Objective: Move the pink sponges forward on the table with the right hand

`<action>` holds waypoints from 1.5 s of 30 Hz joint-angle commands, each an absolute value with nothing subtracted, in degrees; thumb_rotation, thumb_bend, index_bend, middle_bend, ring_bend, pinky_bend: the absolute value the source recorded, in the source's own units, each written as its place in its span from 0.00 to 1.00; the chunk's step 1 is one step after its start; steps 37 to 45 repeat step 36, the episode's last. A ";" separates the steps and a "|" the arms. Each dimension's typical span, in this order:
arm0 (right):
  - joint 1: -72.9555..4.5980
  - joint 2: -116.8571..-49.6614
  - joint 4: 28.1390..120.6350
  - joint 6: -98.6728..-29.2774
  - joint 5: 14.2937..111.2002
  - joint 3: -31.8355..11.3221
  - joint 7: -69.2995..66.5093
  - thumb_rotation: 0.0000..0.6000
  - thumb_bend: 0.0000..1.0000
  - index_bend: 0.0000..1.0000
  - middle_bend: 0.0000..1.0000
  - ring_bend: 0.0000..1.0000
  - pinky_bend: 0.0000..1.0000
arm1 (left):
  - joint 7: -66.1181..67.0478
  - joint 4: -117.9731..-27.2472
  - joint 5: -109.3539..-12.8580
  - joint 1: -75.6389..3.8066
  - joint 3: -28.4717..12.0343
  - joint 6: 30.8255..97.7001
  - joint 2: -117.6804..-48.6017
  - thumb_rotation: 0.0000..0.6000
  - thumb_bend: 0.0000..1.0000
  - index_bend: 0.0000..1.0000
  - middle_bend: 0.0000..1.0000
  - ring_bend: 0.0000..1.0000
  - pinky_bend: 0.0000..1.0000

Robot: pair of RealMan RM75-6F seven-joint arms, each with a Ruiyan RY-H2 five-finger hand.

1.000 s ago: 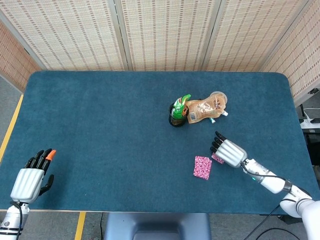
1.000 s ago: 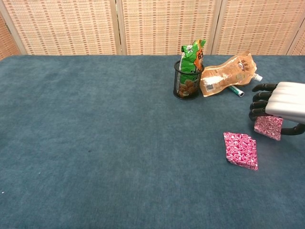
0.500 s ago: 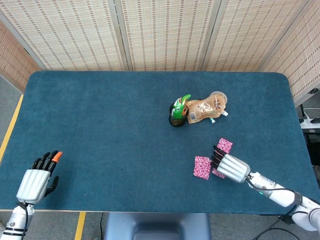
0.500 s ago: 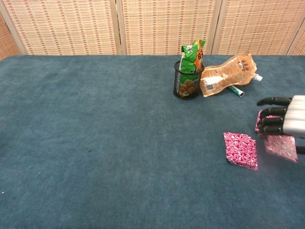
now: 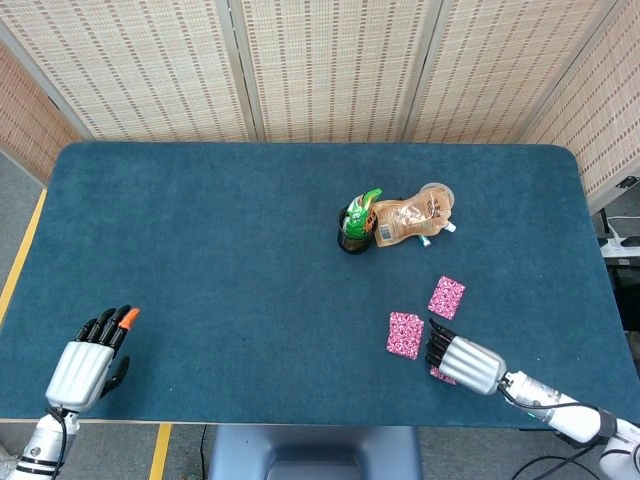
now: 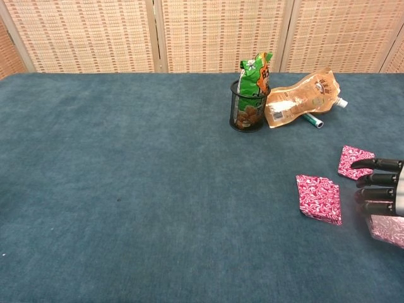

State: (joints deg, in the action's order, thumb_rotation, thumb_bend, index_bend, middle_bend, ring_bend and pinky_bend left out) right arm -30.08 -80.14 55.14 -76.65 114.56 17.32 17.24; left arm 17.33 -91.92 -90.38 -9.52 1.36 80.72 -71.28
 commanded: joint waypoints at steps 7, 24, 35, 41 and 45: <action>-29.97 -77.98 58.99 -72.18 112.81 16.55 19.55 1.00 0.18 0.00 0.17 0.11 0.09 | 17.17 -92.29 -90.10 -9.39 1.21 80.86 -70.82 1.00 0.48 0.00 0.07 0.10 0.23; -15.19 -70.61 79.55 -88.90 89.37 5.11 10.03 1.00 0.18 0.03 0.05 0.00 0.00 | 13.10 -87.56 -92.29 -9.76 -0.45 84.26 -72.58 1.00 0.49 0.00 0.00 0.00 0.17; -10.25 -65.89 92.52 -86.78 79.32 1.45 11.04 1.00 0.18 0.00 0.00 0.00 0.00 | 8.41 -87.85 -91.13 -9.88 -0.18 82.93 -70.35 1.00 0.49 0.00 0.00 0.00 0.20; -10.17 -65.99 92.05 -86.91 79.93 1.36 10.49 1.00 0.18 0.00 0.00 0.00 0.00 | 7.93 -87.88 -91.62 -9.75 0.06 83.27 -70.11 1.00 0.49 0.00 0.00 0.00 0.19; -10.17 -65.99 92.05 -86.91 79.93 1.36 10.49 1.00 0.18 0.00 0.00 0.00 0.00 | 7.93 -87.88 -91.62 -9.75 0.06 83.27 -70.11 1.00 0.49 0.00 0.00 0.00 0.19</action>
